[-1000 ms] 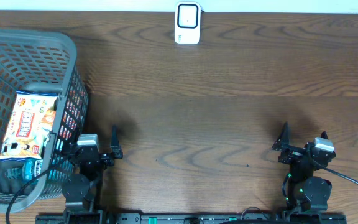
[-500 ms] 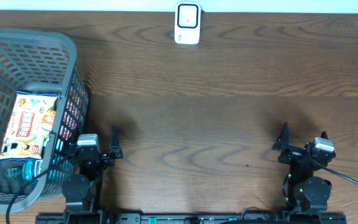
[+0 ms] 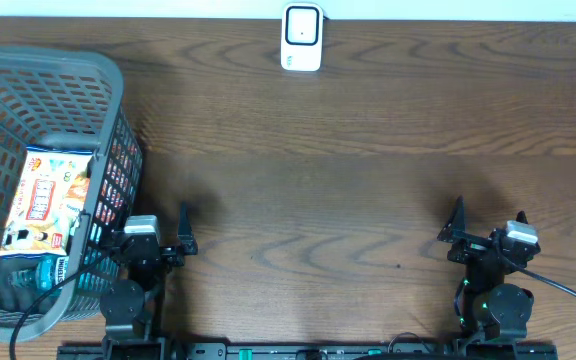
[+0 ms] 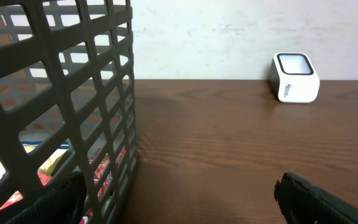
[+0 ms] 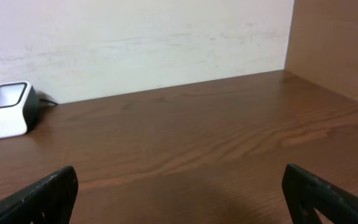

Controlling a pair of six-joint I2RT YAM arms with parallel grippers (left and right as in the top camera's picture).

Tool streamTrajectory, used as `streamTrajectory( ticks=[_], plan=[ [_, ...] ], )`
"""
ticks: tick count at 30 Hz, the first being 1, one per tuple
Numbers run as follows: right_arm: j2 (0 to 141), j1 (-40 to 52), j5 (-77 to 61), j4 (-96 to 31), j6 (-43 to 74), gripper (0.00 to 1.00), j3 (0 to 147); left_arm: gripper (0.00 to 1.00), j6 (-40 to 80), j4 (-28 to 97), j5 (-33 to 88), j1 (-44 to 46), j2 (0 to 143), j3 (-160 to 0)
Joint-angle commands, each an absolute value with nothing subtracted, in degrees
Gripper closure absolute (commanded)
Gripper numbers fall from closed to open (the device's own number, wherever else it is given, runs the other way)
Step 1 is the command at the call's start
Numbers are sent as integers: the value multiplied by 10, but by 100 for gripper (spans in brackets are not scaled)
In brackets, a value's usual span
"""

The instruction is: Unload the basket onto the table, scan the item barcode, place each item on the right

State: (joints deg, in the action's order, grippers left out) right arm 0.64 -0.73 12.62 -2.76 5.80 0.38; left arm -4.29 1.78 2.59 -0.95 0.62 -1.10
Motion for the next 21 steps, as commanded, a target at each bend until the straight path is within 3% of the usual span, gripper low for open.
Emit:
streamTrajectory(
  ticks=[1, 14, 21],
  plan=[
    [4, -10, 125, -30, 53, 1, 3, 2, -38, 41, 8, -9, 2, -2],
    [4, -10, 125, -30, 53, 1, 3, 2, -44, 19, 4, -9, 2, -2],
    [4, -11, 125, -30, 53, 1, 3, 2, 10, -29, 60, -9, 8, -36]
  ],
)
